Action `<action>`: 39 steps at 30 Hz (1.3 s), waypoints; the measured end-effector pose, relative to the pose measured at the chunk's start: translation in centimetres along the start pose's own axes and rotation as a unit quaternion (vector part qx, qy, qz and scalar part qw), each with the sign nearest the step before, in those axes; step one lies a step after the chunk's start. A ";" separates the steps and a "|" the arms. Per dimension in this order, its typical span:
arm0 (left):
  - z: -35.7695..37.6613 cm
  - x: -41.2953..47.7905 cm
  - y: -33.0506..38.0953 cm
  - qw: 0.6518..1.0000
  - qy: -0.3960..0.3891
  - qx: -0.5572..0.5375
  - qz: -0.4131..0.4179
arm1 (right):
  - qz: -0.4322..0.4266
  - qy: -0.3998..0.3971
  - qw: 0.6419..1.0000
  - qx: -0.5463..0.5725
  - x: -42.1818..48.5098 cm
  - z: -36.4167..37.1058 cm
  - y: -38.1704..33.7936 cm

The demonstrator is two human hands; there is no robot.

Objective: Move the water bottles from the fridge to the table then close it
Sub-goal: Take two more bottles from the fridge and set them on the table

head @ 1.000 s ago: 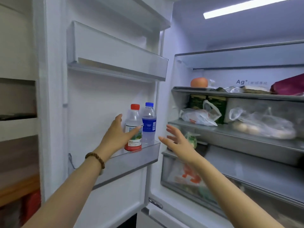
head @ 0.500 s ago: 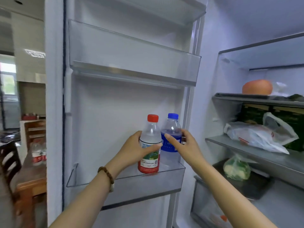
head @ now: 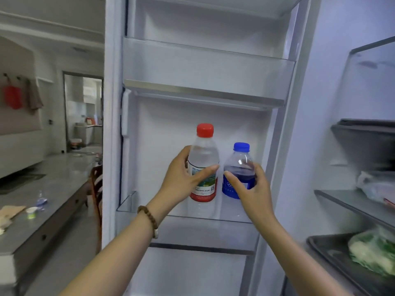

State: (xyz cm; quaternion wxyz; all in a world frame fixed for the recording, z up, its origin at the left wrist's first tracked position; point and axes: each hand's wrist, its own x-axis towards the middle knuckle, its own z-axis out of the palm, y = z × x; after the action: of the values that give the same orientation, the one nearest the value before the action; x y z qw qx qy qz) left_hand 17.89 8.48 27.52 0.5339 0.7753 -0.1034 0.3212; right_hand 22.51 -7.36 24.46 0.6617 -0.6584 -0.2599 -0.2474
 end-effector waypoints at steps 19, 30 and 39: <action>-16.4 -6.7 7.2 0.973 0.210 -0.004 0.100 | -0.097 -0.078 0.964 0.234 -2.4 11.9 -12.8; -33.6 -12.3 2.1 0.968 0.246 0.036 0.041 | 0.000 -0.153 0.950 0.273 -9.6 30.7 -14.3; -48.0 -12.8 -6.2 0.968 0.238 0.078 -0.017 | 0.033 -0.126 0.964 0.234 -12.2 46.4 -11.8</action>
State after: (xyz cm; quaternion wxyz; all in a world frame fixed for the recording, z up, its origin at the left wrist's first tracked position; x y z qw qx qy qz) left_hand -7.49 51.55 25.76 0.4864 0.7175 0.0652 0.4943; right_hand 4.70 38.71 25.00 0.7669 -0.5197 -0.3696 -0.0727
